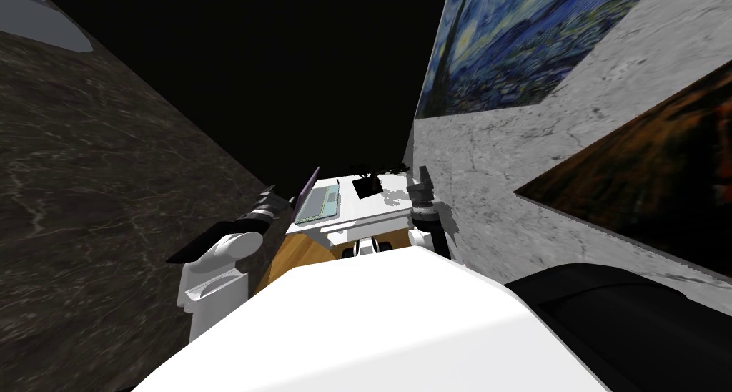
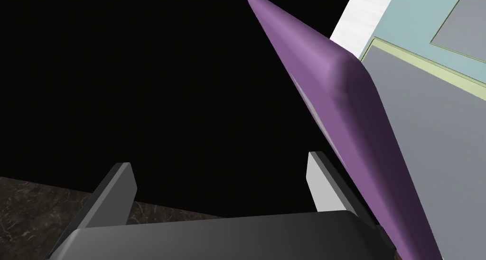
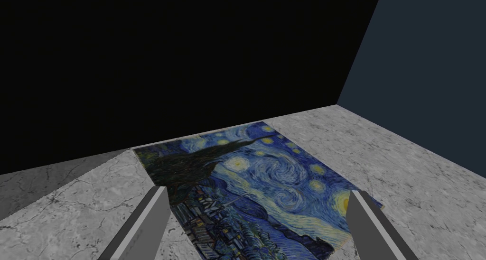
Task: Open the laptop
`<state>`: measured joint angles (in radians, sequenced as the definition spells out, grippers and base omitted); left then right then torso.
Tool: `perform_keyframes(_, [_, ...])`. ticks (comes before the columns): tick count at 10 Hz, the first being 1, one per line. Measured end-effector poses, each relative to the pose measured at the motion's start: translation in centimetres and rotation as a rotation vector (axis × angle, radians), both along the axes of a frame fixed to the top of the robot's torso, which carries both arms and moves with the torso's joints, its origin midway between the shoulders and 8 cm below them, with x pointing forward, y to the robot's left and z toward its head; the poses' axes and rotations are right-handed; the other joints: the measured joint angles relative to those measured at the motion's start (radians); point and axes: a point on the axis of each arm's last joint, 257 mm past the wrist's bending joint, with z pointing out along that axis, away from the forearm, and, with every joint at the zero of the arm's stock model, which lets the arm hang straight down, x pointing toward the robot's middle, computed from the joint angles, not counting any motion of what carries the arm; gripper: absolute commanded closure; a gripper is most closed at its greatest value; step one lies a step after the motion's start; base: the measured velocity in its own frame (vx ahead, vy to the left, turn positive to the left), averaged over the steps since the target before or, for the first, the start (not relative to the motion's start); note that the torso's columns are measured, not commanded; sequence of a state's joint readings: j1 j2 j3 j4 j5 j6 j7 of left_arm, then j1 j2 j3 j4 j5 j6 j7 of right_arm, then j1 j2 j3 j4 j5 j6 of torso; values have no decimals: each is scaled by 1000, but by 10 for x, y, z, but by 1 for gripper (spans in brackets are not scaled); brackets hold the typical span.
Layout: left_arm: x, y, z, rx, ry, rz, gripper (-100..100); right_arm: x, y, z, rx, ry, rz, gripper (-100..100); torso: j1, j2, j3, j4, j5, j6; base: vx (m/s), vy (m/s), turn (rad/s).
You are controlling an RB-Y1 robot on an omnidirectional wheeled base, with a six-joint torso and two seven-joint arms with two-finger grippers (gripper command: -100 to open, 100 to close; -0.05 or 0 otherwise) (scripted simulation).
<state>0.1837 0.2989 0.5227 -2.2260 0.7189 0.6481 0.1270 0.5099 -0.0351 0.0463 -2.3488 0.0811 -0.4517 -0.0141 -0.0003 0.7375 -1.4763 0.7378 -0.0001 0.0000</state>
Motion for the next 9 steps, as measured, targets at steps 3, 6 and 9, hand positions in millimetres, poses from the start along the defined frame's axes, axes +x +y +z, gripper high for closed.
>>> perform_keyframes(3, [6, 0, -6, 11, -6, 5, -100, 0, 0, 0, 0, 0, 0, 0, 3, -1, -1, 0, 1, 0, 27, -19, -11])
perform_keyframes(6, [5, 1, -3, 14, -7, 4, 100, 0, 0, 0, 0, 0, 0, 0, 0, 3, 2, 1, 0, 0, 19, -10, -17])
perform_keyframes(9, [11, 5, -11, 75, 0, 19, 100, 0, 0, 0, 0, 0, 0, 0, -2, 3, 2, 1, -1, 0, -32, -50, -49])
